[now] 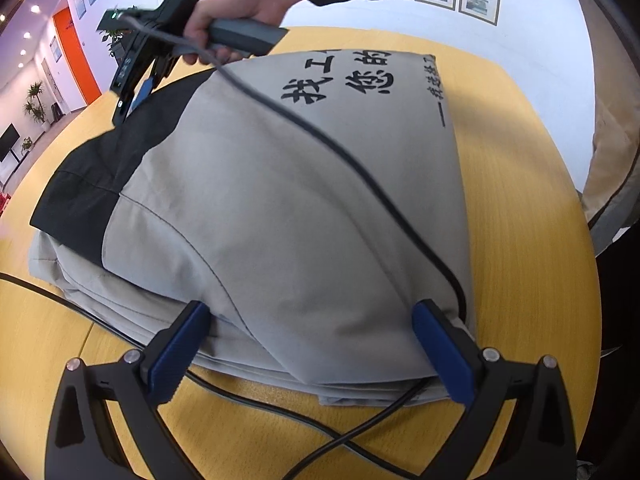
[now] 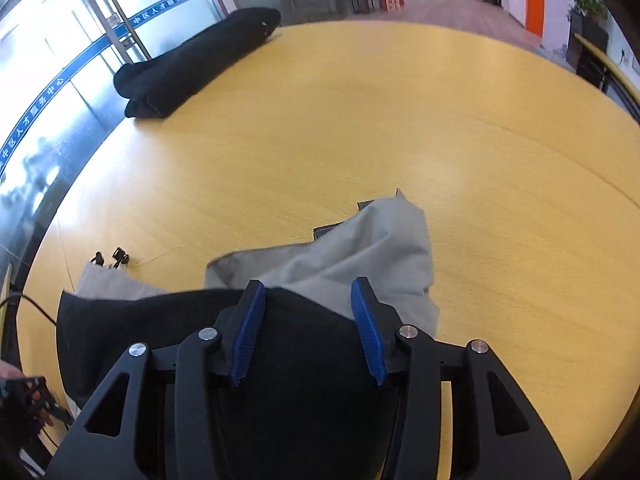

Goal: Fold clothes

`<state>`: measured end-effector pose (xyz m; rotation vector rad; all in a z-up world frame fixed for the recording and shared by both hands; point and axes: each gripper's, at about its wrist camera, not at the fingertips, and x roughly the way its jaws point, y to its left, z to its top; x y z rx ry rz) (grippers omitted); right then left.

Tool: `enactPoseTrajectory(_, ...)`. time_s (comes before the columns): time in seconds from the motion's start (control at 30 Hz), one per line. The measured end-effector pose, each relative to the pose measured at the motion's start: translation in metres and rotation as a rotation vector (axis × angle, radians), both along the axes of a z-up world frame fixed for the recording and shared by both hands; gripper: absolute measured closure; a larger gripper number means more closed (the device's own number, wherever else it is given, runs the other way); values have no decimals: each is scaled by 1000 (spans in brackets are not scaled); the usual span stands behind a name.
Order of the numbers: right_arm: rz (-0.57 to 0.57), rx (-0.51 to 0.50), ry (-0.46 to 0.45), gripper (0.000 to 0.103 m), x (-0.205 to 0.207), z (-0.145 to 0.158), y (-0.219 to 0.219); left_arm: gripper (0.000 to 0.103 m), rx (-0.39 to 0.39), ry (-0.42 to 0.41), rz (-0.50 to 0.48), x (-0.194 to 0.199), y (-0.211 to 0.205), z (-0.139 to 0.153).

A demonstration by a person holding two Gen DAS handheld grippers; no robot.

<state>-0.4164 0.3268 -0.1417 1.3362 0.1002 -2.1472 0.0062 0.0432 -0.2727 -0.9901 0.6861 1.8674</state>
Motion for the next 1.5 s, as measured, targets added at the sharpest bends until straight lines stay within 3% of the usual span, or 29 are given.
enactPoseTrajectory(0.07,7,27,-9,47,-2,-8,-8,0,2,-2,0,1,1,-1)
enactPoseTrajectory(0.17,8,50,8,48,6,-8,-3,0,-2,-7,6,-2,5,-3)
enactPoseTrajectory(0.23,4,-25,60,52,23,9,10,0,-4,-18,19,-7,8,-3)
enactPoseTrajectory(0.3,29,-180,122,52,63,47,41,0,-7,-25,37,-11,12,2)
enactPoseTrajectory(0.37,81,-300,161,34,109,82,73,0,-7,-59,87,-14,12,10)
enactPoseTrajectory(0.43,156,-371,189,28,158,112,98,1,17,-118,192,-16,3,22)
enactPoseTrajectory(0.5,243,-359,156,24,206,129,122,1,47,-164,312,-11,-15,40)
enactPoseTrajectory(0.6,286,-315,2,15,260,129,161,0,76,-208,489,3,-45,68)
enactPoseTrajectory(0.73,246,-210,-211,15,315,96,211,0,101,-284,718,39,-90,94)
enactPoseTrajectory(0.87,200,-203,-342,15,346,66,240,0,213,-480,917,65,-121,101)
enactPoseTrajectory(1.0,138,-190,-298,15,339,47,247,0,418,-668,1002,46,-106,73)
enactPoseTrajectory(1.1,103,-312,-266,15,311,33,233,0,512,-715,971,23,-89,53)
enactPoseTrajectory(1.33,76,-396,-339,15,229,-21,179,0,516,-723,1004,-43,-67,11)
enactPoseTrajectory(1.5,92,-421,-396,17,175,-41,142,0,526,-775,980,-50,-49,0)
